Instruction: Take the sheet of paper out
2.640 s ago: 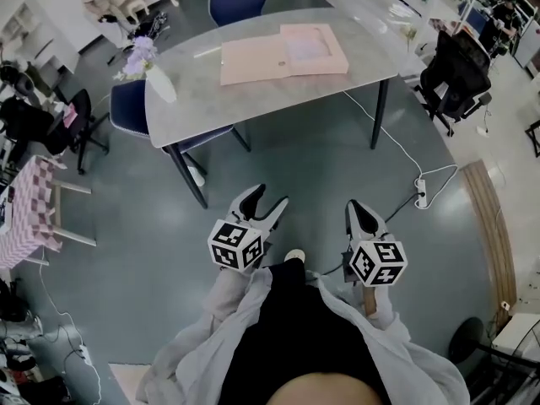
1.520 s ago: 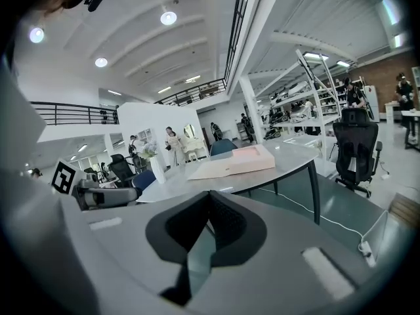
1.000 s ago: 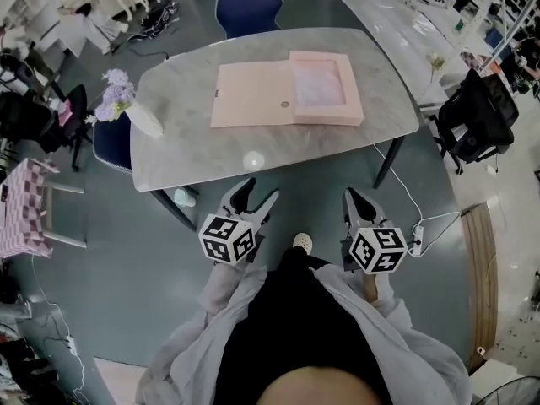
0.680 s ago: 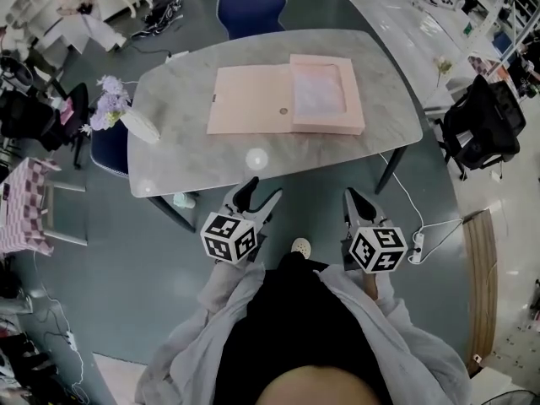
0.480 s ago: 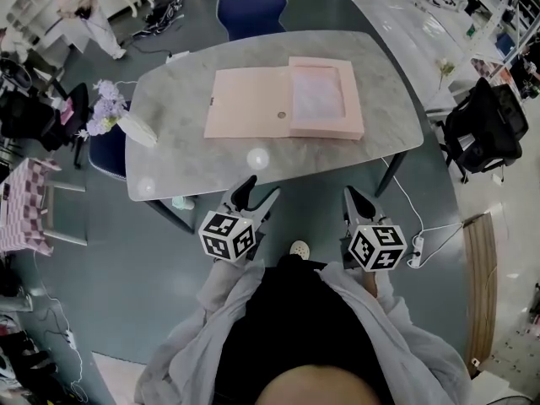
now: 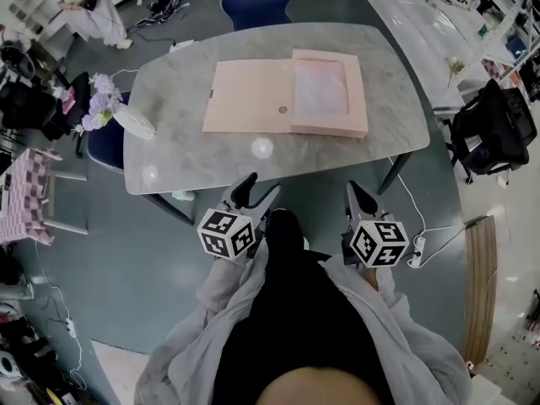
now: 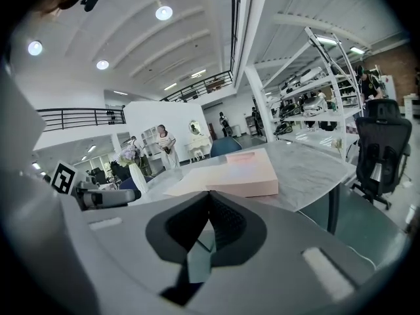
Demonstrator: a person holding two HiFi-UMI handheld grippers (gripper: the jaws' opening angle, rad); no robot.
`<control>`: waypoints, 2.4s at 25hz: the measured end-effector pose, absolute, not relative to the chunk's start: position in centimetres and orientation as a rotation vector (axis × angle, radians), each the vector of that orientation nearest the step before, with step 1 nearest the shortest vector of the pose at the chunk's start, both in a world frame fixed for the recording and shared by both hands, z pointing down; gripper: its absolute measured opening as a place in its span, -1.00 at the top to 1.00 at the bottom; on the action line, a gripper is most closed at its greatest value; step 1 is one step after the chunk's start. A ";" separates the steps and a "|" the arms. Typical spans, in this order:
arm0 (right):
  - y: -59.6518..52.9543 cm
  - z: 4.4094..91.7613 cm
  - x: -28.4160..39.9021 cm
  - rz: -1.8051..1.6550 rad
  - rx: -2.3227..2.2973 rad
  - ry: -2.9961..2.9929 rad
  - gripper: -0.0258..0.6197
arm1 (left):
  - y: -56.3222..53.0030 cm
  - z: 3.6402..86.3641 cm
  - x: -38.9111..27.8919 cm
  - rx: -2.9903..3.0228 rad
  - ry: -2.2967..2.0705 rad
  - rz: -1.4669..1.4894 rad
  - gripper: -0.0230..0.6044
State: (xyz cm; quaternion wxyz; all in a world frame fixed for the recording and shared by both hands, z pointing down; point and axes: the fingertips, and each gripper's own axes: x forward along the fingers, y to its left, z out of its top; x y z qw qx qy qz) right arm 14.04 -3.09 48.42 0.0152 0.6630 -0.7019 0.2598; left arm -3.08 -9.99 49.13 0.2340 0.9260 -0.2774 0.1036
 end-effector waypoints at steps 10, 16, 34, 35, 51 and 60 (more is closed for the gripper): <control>-4.6 49.8 16.1 0.871 2.081 -2.155 0.90 | -13.9 49.7 -1.0 2.517 -0.769 0.301 0.07; -8.8 49.6 18.1 0.864 2.056 -2.152 0.90 | -19.9 49.7 1.2 2.483 -0.783 0.268 0.07; -23.4 50.4 24.2 0.915 2.004 -2.099 0.90 | -35.5 56.7 9.9 2.292 -0.602 0.471 0.07; -23.8 50.6 24.3 0.922 1.998 -2.096 0.90 | -35.7 57.3 10.1 2.273 -0.581 0.487 0.07; -29.0 52.5 24.6 0.959 1.910 -2.117 0.90 | -38.4 61.9 13.9 2.145 -0.476 0.644 0.09; -29.2 53.1 26.8 1.003 1.833 -2.148 0.90 | -37.4 64.1 14.3 2.045 -0.513 0.758 0.16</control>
